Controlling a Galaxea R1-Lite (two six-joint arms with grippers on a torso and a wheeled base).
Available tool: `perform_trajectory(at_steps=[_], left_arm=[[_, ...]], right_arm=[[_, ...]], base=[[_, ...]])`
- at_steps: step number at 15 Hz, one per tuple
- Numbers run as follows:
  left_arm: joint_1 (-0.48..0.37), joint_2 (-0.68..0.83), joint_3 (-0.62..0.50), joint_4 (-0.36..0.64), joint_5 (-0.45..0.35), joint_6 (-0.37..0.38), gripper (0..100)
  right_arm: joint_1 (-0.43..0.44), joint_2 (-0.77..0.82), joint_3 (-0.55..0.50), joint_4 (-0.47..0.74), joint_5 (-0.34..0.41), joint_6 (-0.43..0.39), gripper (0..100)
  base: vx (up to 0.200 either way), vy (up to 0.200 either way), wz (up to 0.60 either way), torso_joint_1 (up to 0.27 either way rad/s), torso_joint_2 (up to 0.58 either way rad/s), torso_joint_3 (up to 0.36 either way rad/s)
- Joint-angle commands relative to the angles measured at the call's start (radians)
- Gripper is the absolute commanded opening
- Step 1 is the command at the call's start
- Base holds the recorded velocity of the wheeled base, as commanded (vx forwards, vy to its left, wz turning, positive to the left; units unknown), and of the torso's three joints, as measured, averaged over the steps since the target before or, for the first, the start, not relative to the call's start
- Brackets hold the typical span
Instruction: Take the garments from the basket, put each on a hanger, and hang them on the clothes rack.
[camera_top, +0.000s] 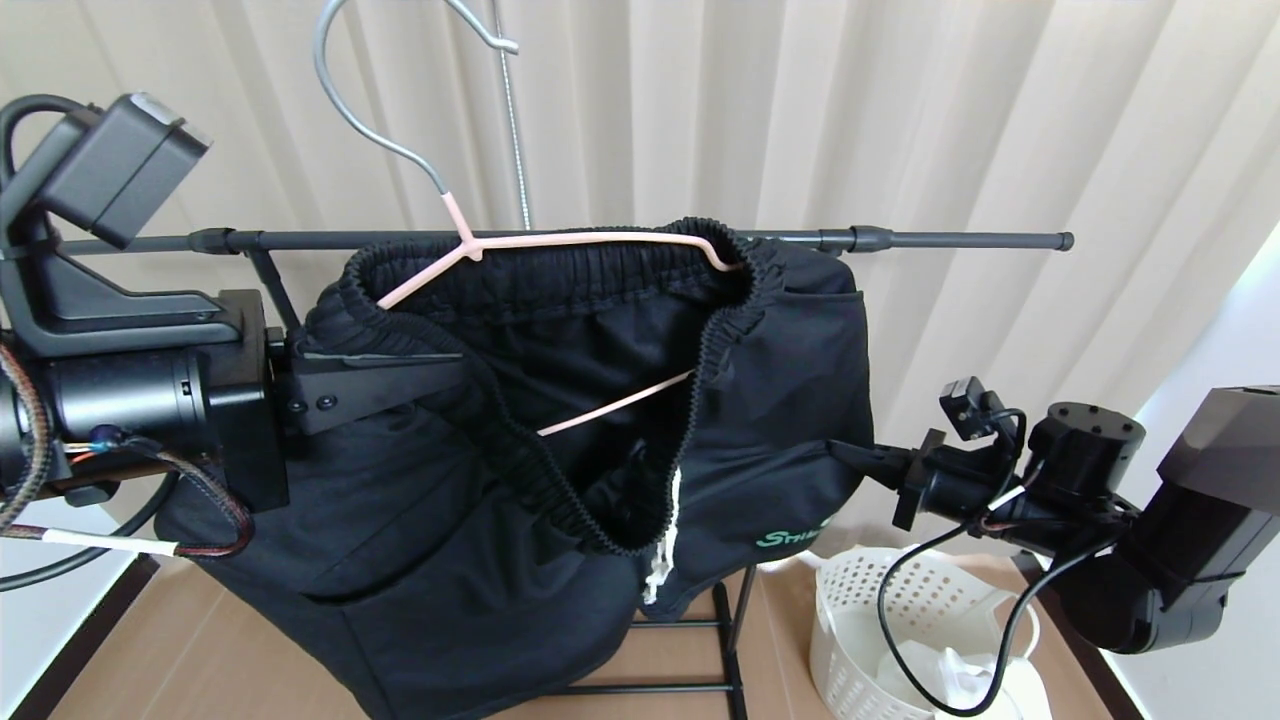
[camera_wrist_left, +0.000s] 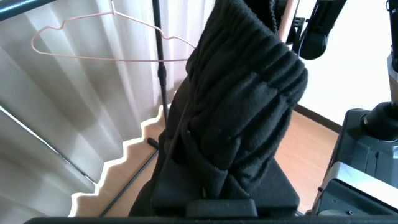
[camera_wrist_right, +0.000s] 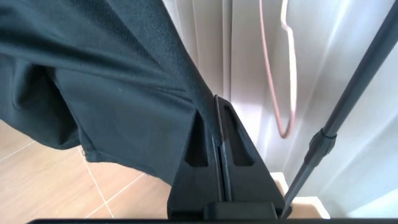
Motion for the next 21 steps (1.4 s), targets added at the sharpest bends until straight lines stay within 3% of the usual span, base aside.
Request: perform_trajectory(at_steps=[1,7,8,13,19,21], left_arm=[[-0.001,-0.003,0.001,0.0,0.0,0.0,0],[0.0,0.008,0.015,-0.001,0.003,-0.003,0],[0.0,0.008,0.015,-0.001,0.001,-0.003,0],[0.046,0.008,0.047,0.0,0.004,-0.003,0],[0.123,0.008,0.141,0.0,0.012,-0.002,0],[0.128,0.032,0.168,0.0,0.087,-0.003,0]], right_arm=[[0.003,-0.005,0.011,-0.003,0.0,0.0,0],[0.041,-0.121,0.098,0.013,0.0,-0.013,0],[0.043,-0.126,0.1,0.013,0.0,-0.013,100],[0.083,-0.167,0.175,-0.122,0.0,-0.047,100],[0.133,-0.273,0.201,-0.11,-0.002,-0.043,100],[0.144,-0.293,0.202,-0.102,-0.002,-0.041,100]], base=[[0.0,0.0,0.0,0.0,0.0,0.0],[0.0,0.0,0.0,0.0,0.0,0.0],[0.0,0.0,0.0,0.0,0.0,0.0],[0.0,0.0,0.0,0.0,0.0,0.0],[0.0,0.0,0.0,0.0,0.0,0.0],[0.0,0.0,0.0,0.0,0.0,0.0]])
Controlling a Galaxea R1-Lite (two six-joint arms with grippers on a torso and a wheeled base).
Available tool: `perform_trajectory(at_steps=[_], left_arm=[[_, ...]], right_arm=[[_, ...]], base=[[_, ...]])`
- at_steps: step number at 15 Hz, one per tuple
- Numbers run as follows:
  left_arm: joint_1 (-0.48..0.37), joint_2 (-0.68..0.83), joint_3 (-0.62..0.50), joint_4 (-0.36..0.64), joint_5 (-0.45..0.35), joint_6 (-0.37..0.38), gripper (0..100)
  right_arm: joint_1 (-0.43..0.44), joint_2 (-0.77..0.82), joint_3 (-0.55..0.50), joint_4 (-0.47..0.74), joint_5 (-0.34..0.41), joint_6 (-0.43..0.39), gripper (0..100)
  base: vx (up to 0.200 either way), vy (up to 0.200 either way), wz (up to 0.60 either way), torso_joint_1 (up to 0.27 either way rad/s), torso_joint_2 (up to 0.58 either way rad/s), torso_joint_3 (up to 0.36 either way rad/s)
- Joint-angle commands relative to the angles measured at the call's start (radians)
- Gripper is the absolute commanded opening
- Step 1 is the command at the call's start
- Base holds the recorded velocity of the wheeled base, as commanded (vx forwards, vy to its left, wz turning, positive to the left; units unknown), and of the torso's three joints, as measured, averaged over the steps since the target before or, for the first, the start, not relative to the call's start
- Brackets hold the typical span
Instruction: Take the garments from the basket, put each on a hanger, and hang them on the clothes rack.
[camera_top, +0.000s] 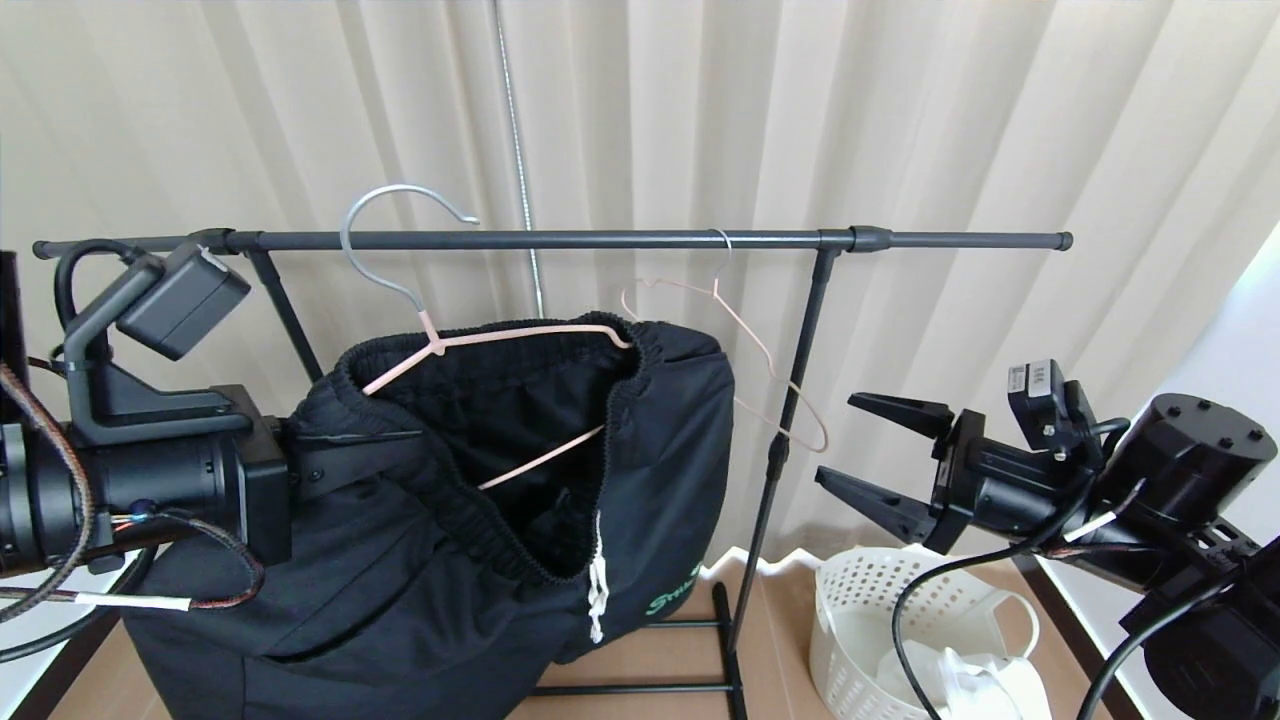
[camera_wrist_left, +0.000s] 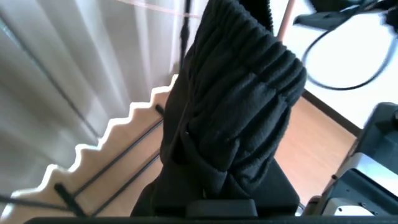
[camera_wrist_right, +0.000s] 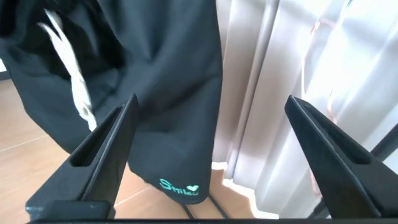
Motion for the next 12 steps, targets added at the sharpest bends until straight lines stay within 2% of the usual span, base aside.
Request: perform_trajectory(at_steps=[1,2,3,7,9,12], left_arm=[[0.005,0.031,0.014,0.0,0.039,-0.002,0],[0.005,0.053,0.014,0.0,0.068,-0.009,0],[0.003,0.083,0.002,-0.002,0.095,-0.045,0],[-0.002,0.185,-0.076,0.0,0.143,-0.134,0],[-0.002,0.237,-0.125,0.0,0.155,-0.182,0],[-0.003,0.294,-0.182,0.0,0.155,-0.208,0]], right_arm=[[0.006,-0.029,0.002,0.012,0.0,0.0,100],[0.006,-0.042,0.0,0.037,-0.001,0.0,100],[0.006,-0.059,-0.005,0.066,-0.003,0.0,100],[0.006,-0.062,-0.006,0.075,-0.003,0.0,100],[0.006,-0.061,-0.008,0.075,-0.003,0.0,100],[0.005,-0.059,-0.009,0.075,-0.003,0.0,100]], base=[[0.0,0.0,0.0,0.0,0.0,0.0],[0.0,0.0,0.0,0.0,0.0,0.0],[0.0,0.0,0.0,0.0,0.0,0.0],[0.0,0.0,0.0,0.0,0.0,0.0],[0.0,0.0,0.0,0.0,0.0,0.0],[0.0,0.0,0.0,0.0,0.0,0.0]])
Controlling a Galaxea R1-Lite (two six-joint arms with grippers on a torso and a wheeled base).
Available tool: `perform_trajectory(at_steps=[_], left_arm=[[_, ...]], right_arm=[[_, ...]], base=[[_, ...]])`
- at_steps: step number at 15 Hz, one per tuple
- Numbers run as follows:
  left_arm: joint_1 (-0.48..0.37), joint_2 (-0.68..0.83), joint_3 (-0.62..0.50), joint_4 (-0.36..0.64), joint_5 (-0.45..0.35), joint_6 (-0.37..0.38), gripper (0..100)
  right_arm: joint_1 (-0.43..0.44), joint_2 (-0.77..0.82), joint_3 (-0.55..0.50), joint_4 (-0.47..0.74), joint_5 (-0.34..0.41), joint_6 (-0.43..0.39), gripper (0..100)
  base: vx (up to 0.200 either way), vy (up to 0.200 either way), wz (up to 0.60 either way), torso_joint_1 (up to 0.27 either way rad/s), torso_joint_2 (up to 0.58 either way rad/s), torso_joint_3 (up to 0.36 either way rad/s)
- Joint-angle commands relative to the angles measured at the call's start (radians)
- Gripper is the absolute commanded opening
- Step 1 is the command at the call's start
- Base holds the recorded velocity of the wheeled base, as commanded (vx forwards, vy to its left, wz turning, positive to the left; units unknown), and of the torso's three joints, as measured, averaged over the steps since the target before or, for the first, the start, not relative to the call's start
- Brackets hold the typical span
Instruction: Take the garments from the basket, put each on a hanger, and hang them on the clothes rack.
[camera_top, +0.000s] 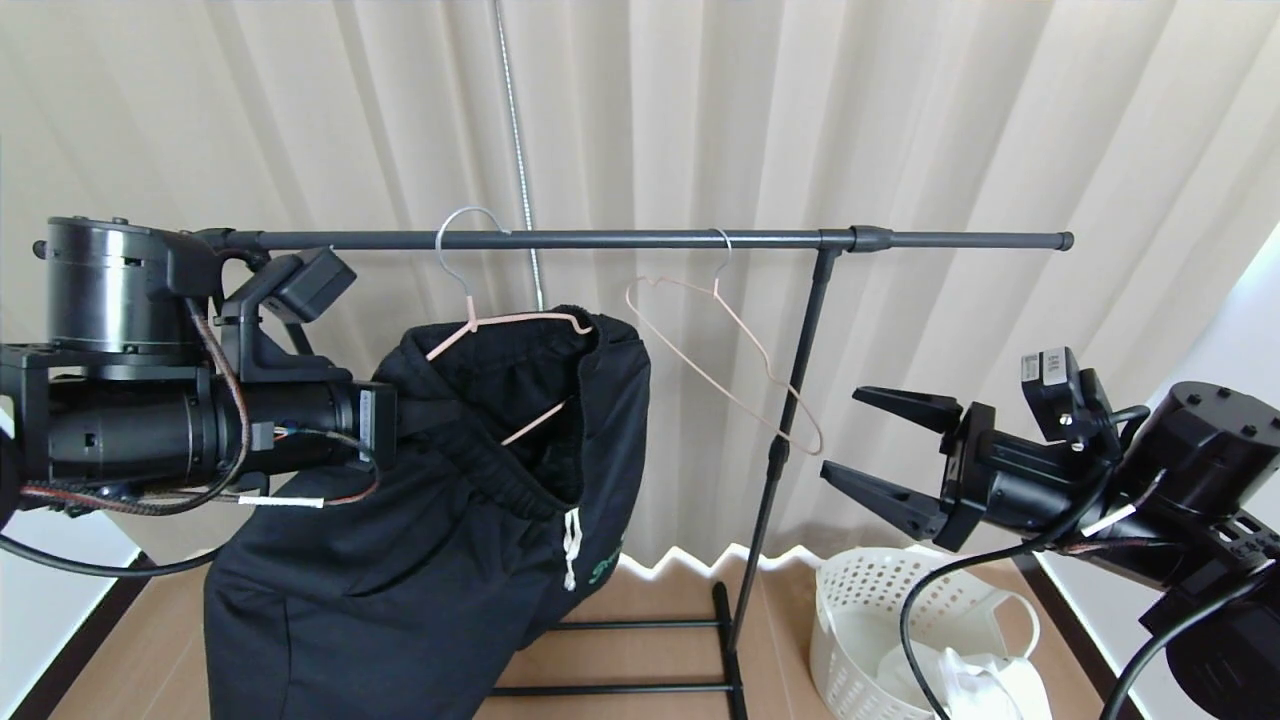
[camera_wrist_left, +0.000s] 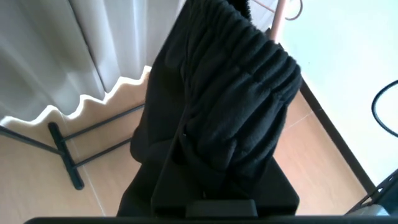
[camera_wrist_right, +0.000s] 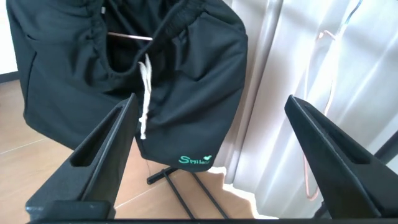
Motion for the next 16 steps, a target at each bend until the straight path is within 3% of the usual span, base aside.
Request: perform_trajectory(at_steps=[1,6,10,13,16], left_arm=[[-0.001,0.077,-0.051,0.0,0.0,-0.011,0],[-0.004,0.176,-0.16,0.003,0.072,-0.091,0],[-0.01,0.229,-0.224,0.004,0.075,-0.1,0],[-0.025,0.28,-0.269,0.004,0.141,-0.102,0],[-0.028,0.329,-0.33,0.004,0.144,-0.139,0]], right_arm=[[0.0,0.003,-0.002,-0.001,0.001,0.0,100],[0.0,0.006,-0.028,0.024,-0.051,0.0,100],[0.048,0.008,-0.091,0.121,-0.251,0.0,100],[0.051,0.008,-0.092,0.122,-0.255,0.0,100],[0.051,0.009,-0.092,0.122,-0.255,0.0,100]], base=[[0.0,0.0,0.0,0.0,0.0,0.0],[0.0,0.0,0.0,0.0,0.0,0.0],[0.0,0.0,0.0,0.0,0.0,0.0],[0.0,0.0,0.0,0.0,0.0,0.0],[0.0,0.0,0.0,0.0,0.0,0.0]])
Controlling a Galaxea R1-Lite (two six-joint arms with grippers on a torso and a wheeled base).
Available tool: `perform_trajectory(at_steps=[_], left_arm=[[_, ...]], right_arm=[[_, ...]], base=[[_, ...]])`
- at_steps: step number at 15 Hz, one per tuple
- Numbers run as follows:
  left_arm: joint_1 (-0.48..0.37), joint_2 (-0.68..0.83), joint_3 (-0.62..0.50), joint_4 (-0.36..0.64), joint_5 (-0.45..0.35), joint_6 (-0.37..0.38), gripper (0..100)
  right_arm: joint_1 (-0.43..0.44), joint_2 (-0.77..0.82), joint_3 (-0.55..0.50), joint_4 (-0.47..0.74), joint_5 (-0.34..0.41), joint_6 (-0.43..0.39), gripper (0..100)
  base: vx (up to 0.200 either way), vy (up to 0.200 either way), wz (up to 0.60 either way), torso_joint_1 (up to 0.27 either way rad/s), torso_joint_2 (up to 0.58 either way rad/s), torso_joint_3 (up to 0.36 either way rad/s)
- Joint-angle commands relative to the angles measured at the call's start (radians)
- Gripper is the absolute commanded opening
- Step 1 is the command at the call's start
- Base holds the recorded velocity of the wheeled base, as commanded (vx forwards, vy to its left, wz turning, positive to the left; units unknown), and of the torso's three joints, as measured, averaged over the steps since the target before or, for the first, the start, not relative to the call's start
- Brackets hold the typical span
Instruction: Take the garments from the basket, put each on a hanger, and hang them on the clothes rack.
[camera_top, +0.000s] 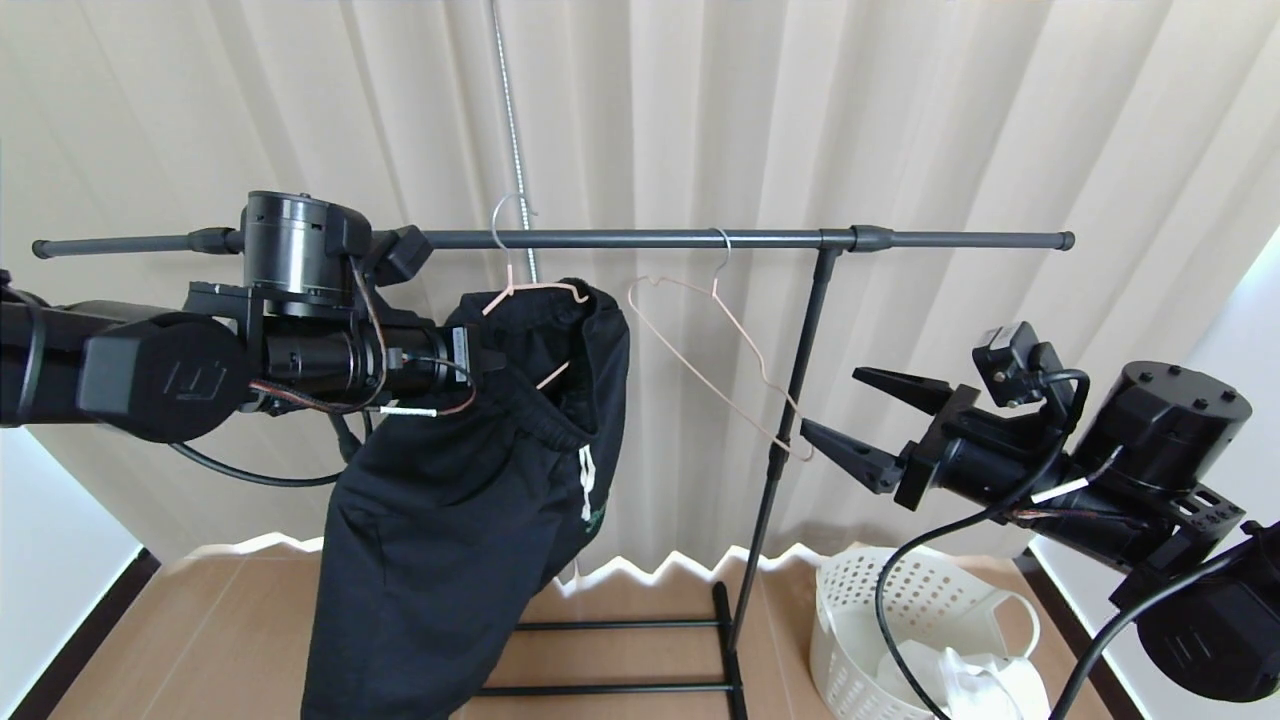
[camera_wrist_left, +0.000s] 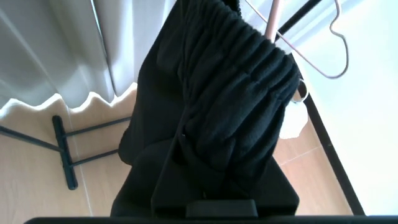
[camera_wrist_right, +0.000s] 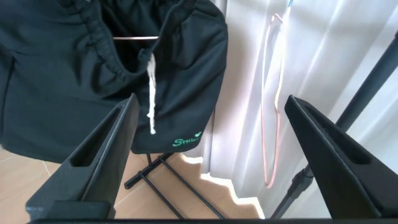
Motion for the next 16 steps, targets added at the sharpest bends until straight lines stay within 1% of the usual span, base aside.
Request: perform_trajectory(at_steps=[1,4,5,6,7,10,12,13,14,15,16], left_arm=[[-0.006,0.064,-0.062,-0.001,0.002,-0.021,0],[-0.004,0.134,-0.148,0.001,0.009,-0.047,0],[-0.004,0.159,-0.179,0.002,0.009,-0.048,0],[-0.004,0.161,-0.18,0.002,0.009,-0.048,0],[-0.004,0.194,-0.223,0.004,0.009,-0.048,0],[-0.001,0.257,-0.291,0.004,0.011,-0.048,0],[0.003,0.32,-0.358,0.005,0.012,-0.05,0],[0.003,0.32,-0.358,0.005,0.012,-0.05,0],[0.008,0.377,-0.421,0.004,0.042,-0.074,0],[0.006,0.395,-0.446,0.004,0.048,-0.096,0],[0.005,0.4,-0.45,0.004,0.049,-0.1,0]], right_arm=[[0.0,0.002,0.0,-0.001,0.001,-0.002,100],[0.0,0.003,-0.003,-0.001,0.001,-0.002,100],[-0.001,0.005,-0.006,-0.001,0.001,0.0,100],[-0.001,0.006,-0.005,-0.001,0.001,-0.002,100],[-0.006,0.023,-0.014,-0.001,-0.001,-0.002,100],[-0.01,0.025,-0.02,-0.001,-0.001,-0.002,100],[-0.023,0.034,-0.026,-0.001,-0.001,-0.002,100],[-0.023,0.034,-0.026,-0.001,-0.001,-0.002,100],[-0.024,0.049,-0.034,-0.001,-0.001,-0.002,100],[-0.024,0.059,-0.034,-0.002,-0.001,-0.002,100],[-0.024,0.06,-0.034,-0.004,-0.001,-0.002,100]], base=[[0.0,0.0,0.0,0.0,0.0,0.0],[0.0,0.0,0.0,0.0,0.0,0.0],[0.0,0.0,0.0,0.0,0.0,0.0],[0.0,0.0,0.0,0.0,0.0,0.0],[0.0,0.0,0.0,0.0,0.0,0.0],[0.0,0.0,0.0,0.0,0.0,0.0],[0.0,0.0,0.0,0.0,0.0,0.0],[0.0,0.0,0.0,0.0,0.0,0.0],[0.0,0.0,0.0,0.0,0.0,0.0],[0.0,0.0,0.0,0.0,0.0,0.0],[0.0,0.0,0.0,0.0,0.0,0.0]])
